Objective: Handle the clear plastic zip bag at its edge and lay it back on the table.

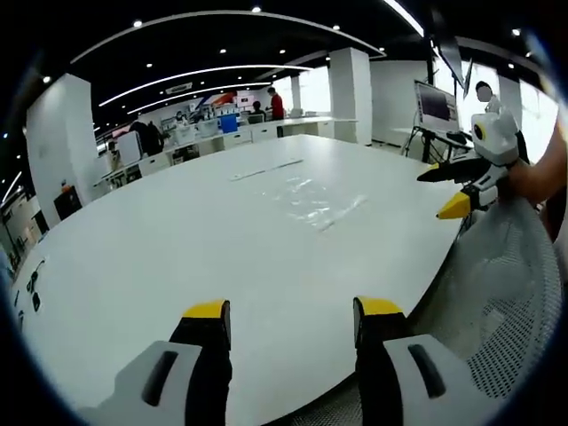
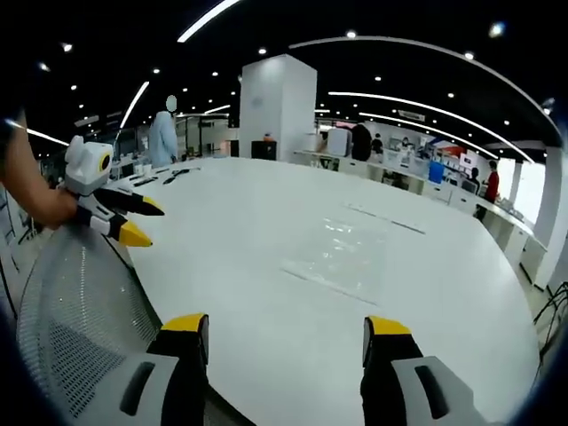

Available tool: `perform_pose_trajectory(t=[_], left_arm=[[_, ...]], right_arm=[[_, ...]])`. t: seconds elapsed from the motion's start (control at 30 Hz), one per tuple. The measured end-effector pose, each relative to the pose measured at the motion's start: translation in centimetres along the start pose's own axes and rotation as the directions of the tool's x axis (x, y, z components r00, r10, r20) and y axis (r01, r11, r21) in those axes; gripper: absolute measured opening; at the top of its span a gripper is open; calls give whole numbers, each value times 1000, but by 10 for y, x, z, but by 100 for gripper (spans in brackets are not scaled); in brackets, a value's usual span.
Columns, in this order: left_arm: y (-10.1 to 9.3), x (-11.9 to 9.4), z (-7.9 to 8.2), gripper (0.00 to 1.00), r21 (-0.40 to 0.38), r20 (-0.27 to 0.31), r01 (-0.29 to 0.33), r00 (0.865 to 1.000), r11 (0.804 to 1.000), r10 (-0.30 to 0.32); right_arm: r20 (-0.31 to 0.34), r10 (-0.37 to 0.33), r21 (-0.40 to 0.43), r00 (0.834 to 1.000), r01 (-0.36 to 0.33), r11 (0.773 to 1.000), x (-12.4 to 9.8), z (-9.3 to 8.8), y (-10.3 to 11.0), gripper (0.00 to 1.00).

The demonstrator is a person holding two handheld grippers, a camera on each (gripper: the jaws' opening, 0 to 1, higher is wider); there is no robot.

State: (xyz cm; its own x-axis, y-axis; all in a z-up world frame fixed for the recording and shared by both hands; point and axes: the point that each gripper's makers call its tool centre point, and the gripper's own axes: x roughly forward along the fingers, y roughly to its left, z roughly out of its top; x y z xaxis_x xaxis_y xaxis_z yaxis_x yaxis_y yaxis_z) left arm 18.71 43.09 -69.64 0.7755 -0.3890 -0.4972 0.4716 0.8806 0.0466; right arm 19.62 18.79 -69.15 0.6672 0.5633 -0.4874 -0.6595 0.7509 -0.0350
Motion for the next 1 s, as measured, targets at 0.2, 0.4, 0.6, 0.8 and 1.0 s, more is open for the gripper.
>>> perform_pose_trajectory(t=[0.2, 0.4, 0.6, 0.8, 1.0], left_arm=[[2, -1, 2, 56, -6, 11, -12, 1000, 1000, 12], [4, -3, 6, 59, -22, 30, -26, 999, 999, 27], [5, -2, 6, 62, -32, 32, -25, 999, 999, 26], [5, -3, 6, 62, -29, 26, -29, 999, 999, 30], [5, -3, 7, 62, -26, 25, -34, 999, 999, 34]], right_arm=[[-2, 20, 21, 1000, -20, 1000, 1, 0, 4, 79], [-1, 32, 28, 999, -32, 999, 2, 0, 6, 80], [0, 31, 33, 1000, -31, 999, 2, 0, 6, 80], [3, 27, 33, 1000, -27, 999, 1, 0, 5, 80], [2, 23, 31, 1000, -23, 999, 0, 0, 4, 79]])
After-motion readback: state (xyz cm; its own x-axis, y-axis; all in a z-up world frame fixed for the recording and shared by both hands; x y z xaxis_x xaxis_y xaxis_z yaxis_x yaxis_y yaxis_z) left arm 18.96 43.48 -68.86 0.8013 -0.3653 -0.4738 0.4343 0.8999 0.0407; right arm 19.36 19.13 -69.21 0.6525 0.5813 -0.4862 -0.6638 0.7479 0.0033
